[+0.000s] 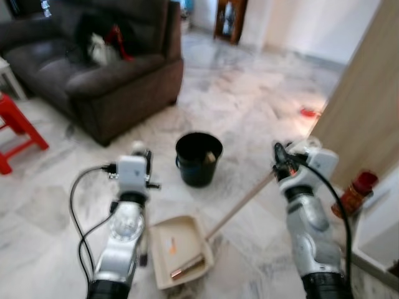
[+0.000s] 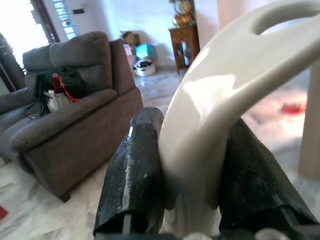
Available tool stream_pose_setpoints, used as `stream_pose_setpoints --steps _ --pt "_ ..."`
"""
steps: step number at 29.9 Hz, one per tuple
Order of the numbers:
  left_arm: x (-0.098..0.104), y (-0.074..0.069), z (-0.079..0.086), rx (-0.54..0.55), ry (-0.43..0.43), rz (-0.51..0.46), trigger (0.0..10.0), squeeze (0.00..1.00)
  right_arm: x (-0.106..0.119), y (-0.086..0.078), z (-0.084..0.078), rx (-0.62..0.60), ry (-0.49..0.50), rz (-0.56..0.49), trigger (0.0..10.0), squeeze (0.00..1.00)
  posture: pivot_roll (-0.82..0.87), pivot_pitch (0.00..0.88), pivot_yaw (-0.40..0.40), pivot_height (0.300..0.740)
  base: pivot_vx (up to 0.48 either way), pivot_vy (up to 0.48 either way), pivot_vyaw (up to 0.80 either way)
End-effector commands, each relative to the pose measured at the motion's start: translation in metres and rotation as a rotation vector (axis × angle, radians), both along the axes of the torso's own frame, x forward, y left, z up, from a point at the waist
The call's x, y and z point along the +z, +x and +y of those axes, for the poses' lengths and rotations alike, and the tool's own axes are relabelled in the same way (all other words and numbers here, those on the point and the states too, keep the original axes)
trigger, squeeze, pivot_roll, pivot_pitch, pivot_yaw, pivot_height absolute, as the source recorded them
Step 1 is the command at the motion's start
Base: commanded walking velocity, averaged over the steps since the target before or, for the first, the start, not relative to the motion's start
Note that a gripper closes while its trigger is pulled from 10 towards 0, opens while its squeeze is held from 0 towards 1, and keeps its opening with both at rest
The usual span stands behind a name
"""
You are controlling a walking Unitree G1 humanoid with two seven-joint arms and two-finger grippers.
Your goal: Sweep floor
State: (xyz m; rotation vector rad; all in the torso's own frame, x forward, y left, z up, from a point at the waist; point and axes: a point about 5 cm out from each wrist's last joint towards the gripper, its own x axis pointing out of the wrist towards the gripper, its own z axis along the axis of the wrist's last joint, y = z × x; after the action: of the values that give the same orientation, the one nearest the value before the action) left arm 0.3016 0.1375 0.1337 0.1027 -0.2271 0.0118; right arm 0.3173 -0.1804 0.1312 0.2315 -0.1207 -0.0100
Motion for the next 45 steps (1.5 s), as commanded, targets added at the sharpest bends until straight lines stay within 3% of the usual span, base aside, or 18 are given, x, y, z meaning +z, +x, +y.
stream_pose_setpoints --steps 1,45 --pt "0.0131 0.0014 0.0015 0.001 0.004 -0.059 10.0 0.0 0.0163 0.0031 0.0091 0.025 0.023 -0.074 10.0 0.0 0.06 0.0 -0.058 0.74 0.296 0.0 0.0" --pt "0.0124 0.0009 0.0001 0.002 -0.001 -0.058 10.0 0.0 0.0249 0.0058 0.0059 -0.004 0.027 -0.103 10.0 0.0 0.06 0.0 -0.066 0.74 0.295 0.0 0.0"
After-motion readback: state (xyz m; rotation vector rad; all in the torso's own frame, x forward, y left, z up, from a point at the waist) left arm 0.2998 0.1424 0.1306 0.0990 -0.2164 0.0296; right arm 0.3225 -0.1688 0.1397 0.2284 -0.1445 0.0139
